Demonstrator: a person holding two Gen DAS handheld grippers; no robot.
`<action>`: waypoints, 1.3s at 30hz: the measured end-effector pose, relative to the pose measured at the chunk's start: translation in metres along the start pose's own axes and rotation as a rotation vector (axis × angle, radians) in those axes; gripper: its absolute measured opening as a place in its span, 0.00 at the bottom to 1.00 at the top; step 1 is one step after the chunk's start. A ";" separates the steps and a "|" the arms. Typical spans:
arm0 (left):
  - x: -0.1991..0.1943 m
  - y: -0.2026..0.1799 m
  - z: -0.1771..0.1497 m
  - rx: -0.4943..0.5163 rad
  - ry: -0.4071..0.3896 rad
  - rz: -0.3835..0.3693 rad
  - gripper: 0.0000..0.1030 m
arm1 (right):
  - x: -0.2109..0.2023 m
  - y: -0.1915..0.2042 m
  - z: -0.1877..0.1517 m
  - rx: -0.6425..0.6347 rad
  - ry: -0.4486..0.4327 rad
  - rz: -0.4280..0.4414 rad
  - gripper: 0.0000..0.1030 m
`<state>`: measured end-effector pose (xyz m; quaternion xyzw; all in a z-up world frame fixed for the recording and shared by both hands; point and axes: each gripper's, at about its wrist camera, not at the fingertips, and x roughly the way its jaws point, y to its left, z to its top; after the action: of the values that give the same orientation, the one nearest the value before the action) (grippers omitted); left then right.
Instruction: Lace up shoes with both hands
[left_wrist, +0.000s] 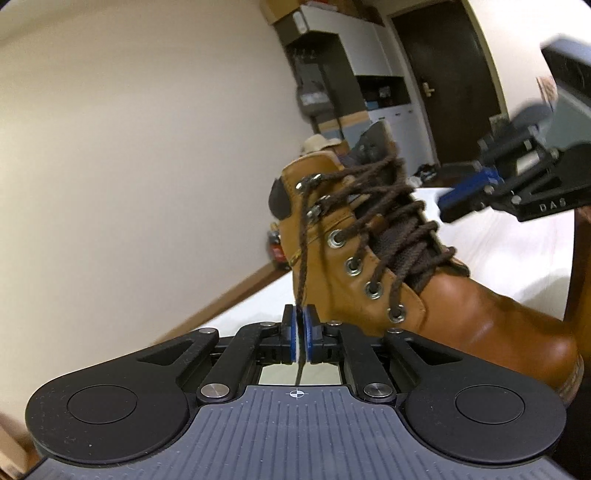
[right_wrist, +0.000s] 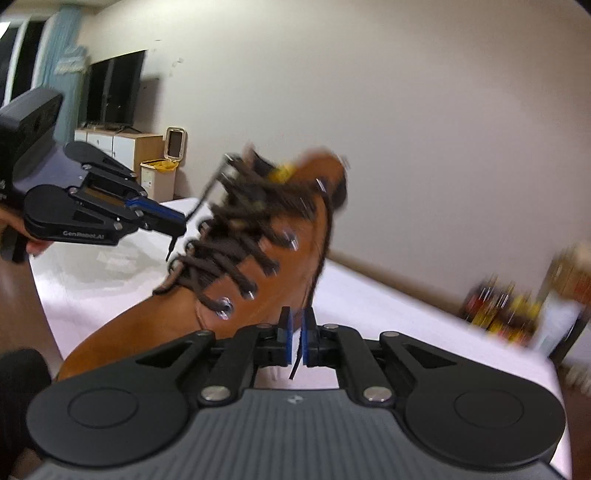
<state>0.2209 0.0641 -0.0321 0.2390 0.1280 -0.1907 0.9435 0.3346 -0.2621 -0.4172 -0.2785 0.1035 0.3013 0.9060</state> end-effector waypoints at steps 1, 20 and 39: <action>-0.003 -0.006 0.003 0.044 -0.015 0.006 0.07 | -0.002 0.005 0.002 -0.049 -0.016 -0.013 0.15; 0.017 -0.052 0.027 0.438 -0.135 0.036 0.10 | 0.030 0.035 0.037 -0.299 -0.042 -0.101 0.14; 0.026 -0.031 0.045 0.220 -0.041 0.015 0.10 | 0.035 0.032 0.032 -0.203 -0.021 -0.076 0.14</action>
<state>0.2376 0.0087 -0.0147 0.3383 0.0852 -0.2013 0.9153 0.3444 -0.2055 -0.4170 -0.3697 0.0524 0.2783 0.8850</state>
